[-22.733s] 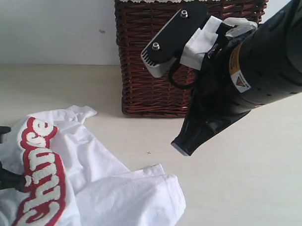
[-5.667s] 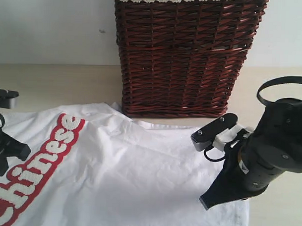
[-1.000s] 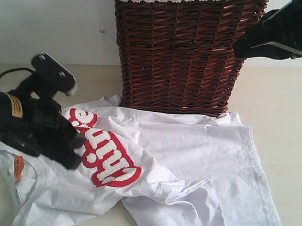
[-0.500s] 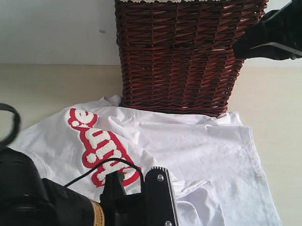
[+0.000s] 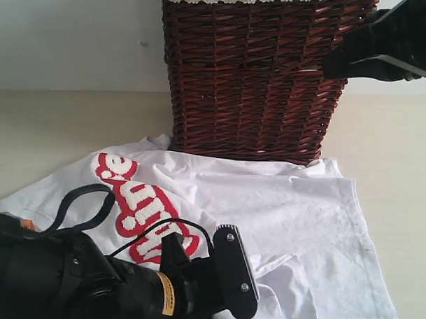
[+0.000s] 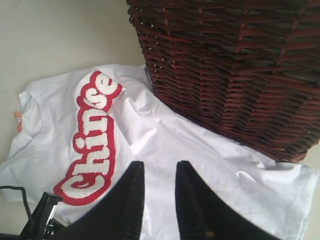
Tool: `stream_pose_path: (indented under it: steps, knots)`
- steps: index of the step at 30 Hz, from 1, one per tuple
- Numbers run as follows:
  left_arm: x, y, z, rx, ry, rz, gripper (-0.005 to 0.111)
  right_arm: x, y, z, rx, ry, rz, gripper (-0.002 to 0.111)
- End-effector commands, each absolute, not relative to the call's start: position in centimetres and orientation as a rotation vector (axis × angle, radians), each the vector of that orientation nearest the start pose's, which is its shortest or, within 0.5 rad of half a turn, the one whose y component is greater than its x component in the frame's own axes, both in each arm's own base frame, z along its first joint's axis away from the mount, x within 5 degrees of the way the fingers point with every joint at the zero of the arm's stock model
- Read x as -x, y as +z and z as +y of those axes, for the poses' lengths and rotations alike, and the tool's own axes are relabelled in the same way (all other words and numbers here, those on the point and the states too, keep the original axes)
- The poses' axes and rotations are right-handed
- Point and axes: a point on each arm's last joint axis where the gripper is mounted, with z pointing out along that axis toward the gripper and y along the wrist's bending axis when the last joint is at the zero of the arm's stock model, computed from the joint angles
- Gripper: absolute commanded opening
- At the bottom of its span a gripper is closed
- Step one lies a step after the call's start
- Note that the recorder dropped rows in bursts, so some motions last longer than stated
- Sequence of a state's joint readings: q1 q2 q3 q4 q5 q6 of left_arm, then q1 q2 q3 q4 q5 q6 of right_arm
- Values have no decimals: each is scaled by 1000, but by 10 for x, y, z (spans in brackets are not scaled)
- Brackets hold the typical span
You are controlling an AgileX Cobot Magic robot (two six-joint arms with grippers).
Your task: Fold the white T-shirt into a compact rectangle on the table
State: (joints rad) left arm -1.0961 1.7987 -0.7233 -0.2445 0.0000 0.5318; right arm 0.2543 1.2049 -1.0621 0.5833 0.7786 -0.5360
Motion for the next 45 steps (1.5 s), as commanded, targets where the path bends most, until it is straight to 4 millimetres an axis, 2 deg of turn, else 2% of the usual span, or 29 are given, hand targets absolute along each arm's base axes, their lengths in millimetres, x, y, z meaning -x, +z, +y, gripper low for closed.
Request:
stream_pose_path:
  steps: [1,3,5,10,14,18,26,32,38,41,45]
  knots:
    - [-144,106,-270,-1727,-270,2038,59,-232,353,97,605,543,2211,24]
    - [-145,107,-272,-1721,-272,2032,55,-232,353,97,605,543,2211,24]
    - [-147,109,-275,-1713,-277,2022,44,-232,353,97,605,543,2211,24]
    - [-148,115,-281,-1739,-285,2033,-1,-232,353,97,608,541,2210,24]
    - [-143,118,-278,-1859,-276,2115,0,-232,353,97,610,540,2210,24]
    - [-133,135,-269,-1952,-283,2198,0,-232,353,97,610,540,2210,24]
    - [-106,204,-233,-1932,-349,2359,0,-232,353,97,610,540,2210,24]
    - [-82,236,-194,-1950,-284,2634,0,-232,353,97,610,540,2210,24]
    - [-77,241,-184,-1923,-287,2621,0,-231,353,97,615,540,2212,24]
    - [-75,232,-177,-1948,-238,2642,0,-231,353,97,617,541,2214,24]
    - [-75,214,-162,-1925,-58,2713,0,-231,353,97,617,541,2214,24]
